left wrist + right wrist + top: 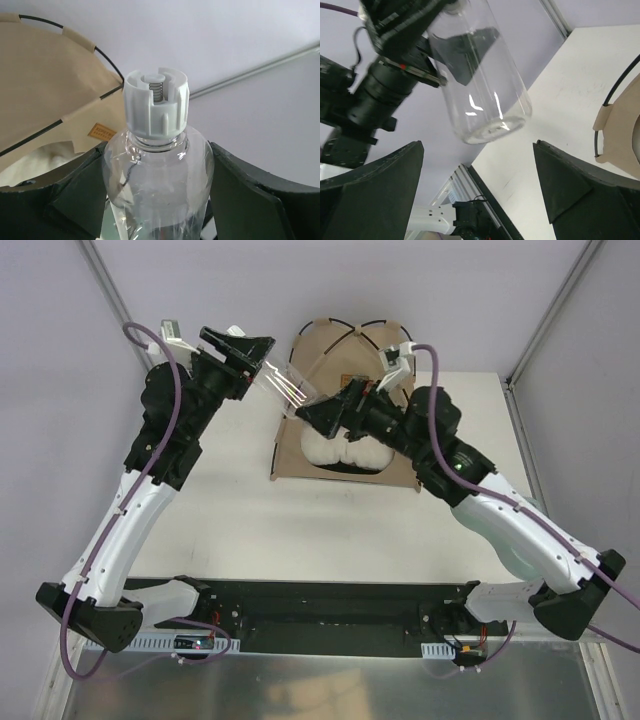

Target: Set up the pet tent

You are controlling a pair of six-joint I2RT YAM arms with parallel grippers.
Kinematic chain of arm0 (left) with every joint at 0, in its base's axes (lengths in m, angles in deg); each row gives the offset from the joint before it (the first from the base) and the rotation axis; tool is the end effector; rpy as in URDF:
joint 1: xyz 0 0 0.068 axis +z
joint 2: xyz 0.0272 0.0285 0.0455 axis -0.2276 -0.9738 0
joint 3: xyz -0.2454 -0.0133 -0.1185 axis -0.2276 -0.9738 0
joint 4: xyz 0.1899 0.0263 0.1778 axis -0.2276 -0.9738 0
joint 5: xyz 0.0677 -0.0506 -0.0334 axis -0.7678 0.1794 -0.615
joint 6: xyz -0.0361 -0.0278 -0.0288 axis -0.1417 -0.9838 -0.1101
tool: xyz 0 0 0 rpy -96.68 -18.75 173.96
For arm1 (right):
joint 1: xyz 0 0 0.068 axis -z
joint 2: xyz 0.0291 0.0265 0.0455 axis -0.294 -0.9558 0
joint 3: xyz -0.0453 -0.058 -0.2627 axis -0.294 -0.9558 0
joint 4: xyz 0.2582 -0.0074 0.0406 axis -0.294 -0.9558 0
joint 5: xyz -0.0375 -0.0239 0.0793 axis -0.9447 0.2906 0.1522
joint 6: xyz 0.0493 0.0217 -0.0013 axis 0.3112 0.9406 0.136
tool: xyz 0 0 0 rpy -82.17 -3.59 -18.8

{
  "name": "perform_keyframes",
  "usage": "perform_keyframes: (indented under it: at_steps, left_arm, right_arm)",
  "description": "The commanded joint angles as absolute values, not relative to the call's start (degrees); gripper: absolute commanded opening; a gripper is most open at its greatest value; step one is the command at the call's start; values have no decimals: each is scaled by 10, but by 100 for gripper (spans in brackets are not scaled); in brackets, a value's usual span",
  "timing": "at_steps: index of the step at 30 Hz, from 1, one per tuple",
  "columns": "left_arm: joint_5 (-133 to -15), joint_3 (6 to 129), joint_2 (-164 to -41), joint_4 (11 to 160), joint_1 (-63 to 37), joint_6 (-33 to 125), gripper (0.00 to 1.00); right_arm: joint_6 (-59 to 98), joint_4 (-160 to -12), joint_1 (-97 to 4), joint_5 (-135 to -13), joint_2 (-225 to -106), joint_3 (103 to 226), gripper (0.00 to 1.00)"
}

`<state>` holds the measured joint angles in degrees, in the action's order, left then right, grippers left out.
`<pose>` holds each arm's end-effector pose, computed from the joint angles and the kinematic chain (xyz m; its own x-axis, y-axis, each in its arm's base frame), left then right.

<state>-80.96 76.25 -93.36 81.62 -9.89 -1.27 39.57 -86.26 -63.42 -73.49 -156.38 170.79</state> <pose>0.2260 -0.0967 0.4970 -0.2426 -0.8219 -0.5153 0.3826 0.4071 -0.8294 0.1878 0.2045 0.4839 -0.2719 0.3677 -0.8893 -0.7787 0.4590 0.4278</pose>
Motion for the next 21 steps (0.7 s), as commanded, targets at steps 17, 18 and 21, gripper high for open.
perform_keyframes:
  at_steps: [17, 18, 21]
  left_arm:
    - [-867, 724, -894, 863, -100, -210, 25]
    - [-865, 723, -894, 863, -100, -212, 25]
    - [-864, 717, -893, 863, -100, -219, 26]
  right_arm:
    - [396, -600, -674, -789, -1635, 1691, 96]
    - [398, -600, -674, -787, -1637, 1693, 95]
    - [408, -600, -674, -794, -1642, 1695, 92]
